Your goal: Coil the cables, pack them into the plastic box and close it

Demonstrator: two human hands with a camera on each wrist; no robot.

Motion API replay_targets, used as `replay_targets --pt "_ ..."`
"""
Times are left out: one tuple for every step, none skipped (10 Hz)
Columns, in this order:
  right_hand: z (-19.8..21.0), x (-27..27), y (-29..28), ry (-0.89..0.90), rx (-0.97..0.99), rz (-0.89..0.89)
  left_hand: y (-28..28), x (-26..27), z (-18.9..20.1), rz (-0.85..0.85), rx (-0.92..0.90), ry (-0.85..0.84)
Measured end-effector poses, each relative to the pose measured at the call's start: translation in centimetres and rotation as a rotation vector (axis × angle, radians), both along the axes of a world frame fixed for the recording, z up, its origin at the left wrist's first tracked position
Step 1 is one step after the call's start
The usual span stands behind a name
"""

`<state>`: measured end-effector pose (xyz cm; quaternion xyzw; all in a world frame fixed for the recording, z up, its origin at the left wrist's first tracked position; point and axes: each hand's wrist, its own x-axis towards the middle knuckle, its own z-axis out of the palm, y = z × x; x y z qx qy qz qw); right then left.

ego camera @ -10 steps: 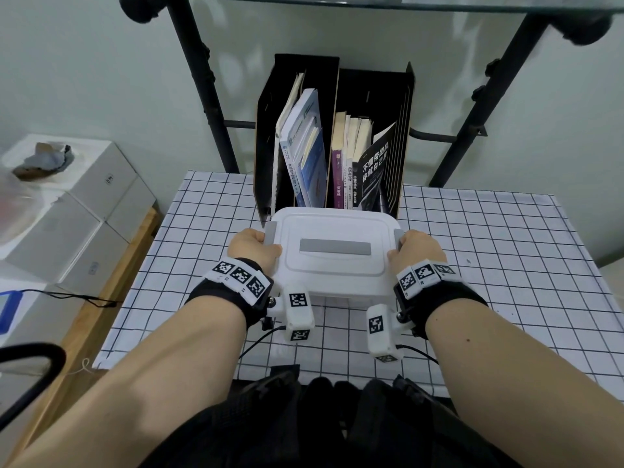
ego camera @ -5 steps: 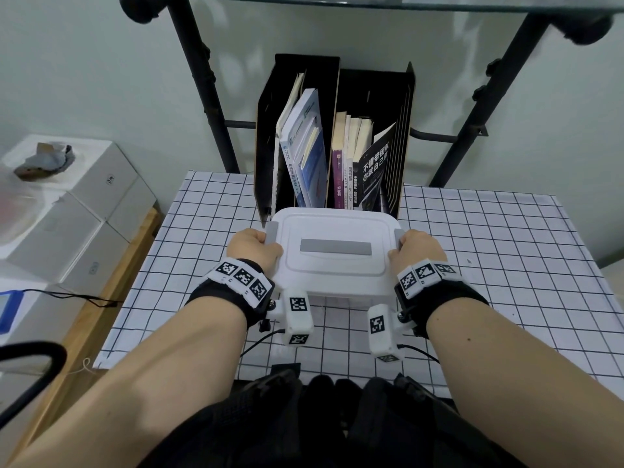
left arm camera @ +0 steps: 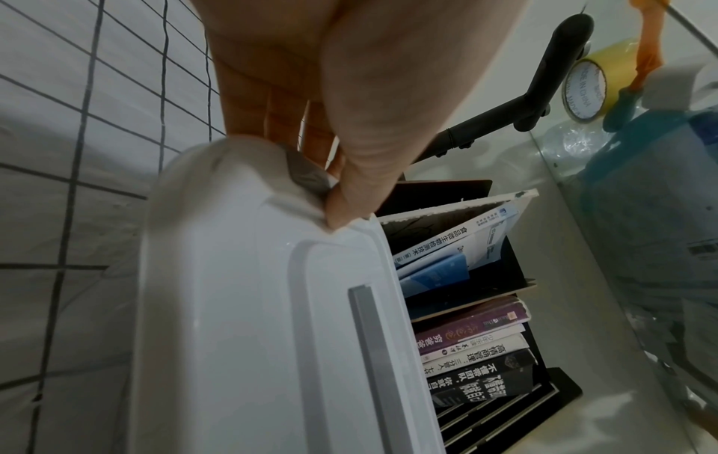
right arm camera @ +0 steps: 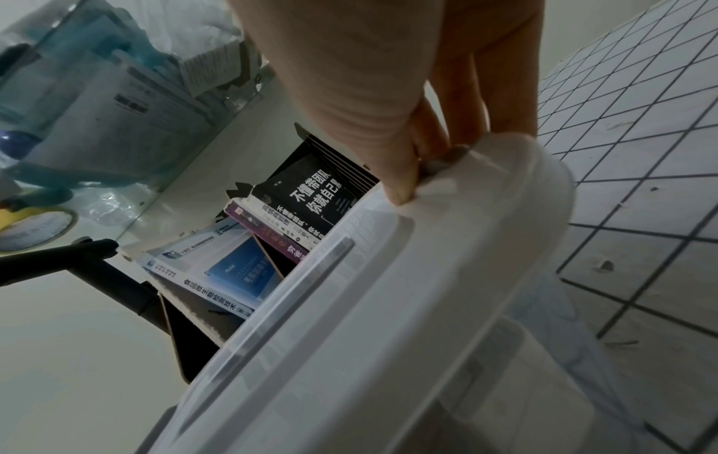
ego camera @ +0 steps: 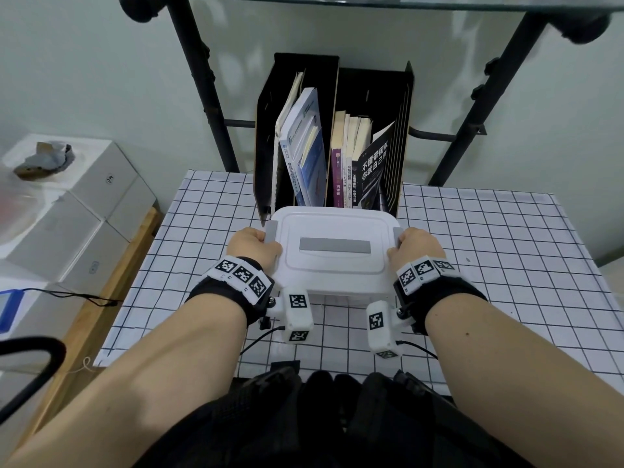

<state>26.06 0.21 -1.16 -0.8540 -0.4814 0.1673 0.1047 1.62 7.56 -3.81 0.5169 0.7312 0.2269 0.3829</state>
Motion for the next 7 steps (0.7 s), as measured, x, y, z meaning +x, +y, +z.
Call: replay_targets --pt "0.1 0.1 0.1 0.046 -0.008 -0.044 0.1 -0.1 0.2 -0.012 -0.027 0.0" --pt "0.2 0.2 0.3 0.068 -0.027 -0.077 0.2 -0.2 0.3 -0.036 -0.044 0.026" --pt "0.1 0.4 0.5 0.085 -0.039 -0.091 0.1 -0.1 0.4 -0.051 -0.044 0.04" --pt "0.4 0.9 0.6 0.11 -0.068 -0.12 -0.2 -0.1 0.9 -0.06 -0.037 0.054" --pt "0.3 1.3 0.7 0.156 -0.069 -0.168 -0.3 -0.1 1.4 -0.047 -0.028 0.023" --pt "1.2 1.2 0.7 0.271 0.041 -0.225 -0.4 -0.1 2.4 -0.04 0.022 0.002" --pt "1.6 1.3 0.9 0.248 0.054 -0.222 -0.6 -0.2 2.9 -0.031 0.037 0.019"
